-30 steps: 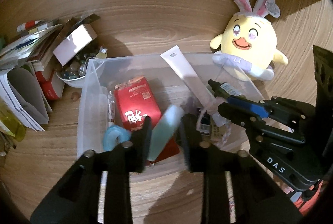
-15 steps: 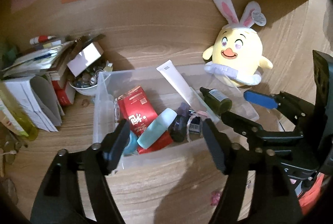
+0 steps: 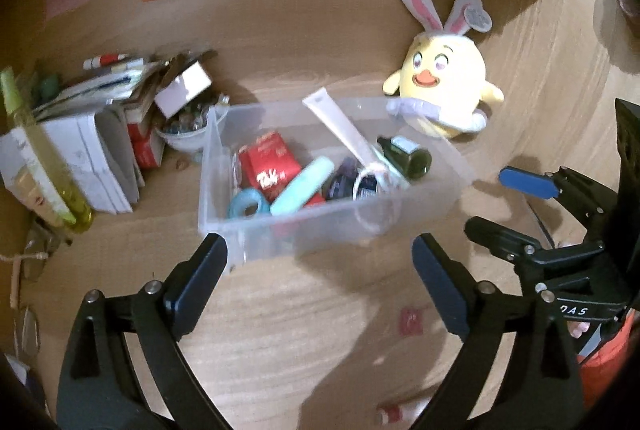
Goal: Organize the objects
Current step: 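Grasp the red-capped lip tube with the left tool while the right tool grasps the pink charm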
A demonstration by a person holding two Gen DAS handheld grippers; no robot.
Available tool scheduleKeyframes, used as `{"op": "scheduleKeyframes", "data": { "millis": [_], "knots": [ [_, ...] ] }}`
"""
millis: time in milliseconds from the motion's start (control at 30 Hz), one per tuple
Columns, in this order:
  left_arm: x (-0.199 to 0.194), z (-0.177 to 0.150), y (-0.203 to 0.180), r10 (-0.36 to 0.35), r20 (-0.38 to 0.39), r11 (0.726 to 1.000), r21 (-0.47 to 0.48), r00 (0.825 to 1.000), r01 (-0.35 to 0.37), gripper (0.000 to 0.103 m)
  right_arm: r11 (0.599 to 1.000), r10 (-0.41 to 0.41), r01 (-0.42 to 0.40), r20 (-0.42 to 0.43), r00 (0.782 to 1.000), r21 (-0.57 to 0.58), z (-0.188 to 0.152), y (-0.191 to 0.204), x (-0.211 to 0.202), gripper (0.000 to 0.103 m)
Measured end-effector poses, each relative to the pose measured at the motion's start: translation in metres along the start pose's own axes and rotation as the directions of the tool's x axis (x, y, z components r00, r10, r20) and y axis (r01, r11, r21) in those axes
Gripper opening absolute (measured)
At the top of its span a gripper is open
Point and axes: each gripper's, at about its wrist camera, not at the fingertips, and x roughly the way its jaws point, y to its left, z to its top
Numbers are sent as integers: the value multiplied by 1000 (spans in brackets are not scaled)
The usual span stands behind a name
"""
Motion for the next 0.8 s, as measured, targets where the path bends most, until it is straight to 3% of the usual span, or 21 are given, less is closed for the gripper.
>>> {"op": "scheduleKeyframes", "data": {
  "millis": [333,633,767,800],
  "knots": [
    [-5,-47,1,10,-79,1000,16,997,-9,95,998,59,-59,-103,993,-3,-45,18,9,72],
    [-6,-78,-4,21,-138,999,52,990,-14,95,988,145,-153,-226,963,-21,-65,48,41,70],
    [-6,-86,-6,-7,-154,998,59,988,17,95,988,123,-142,-245,962,-59,-65,58,47,46],
    [-7,-88,-8,-14,-156,997,69,988,25,95,987,133,-152,-245,960,-60,-65,59,47,34]
  ]
}}
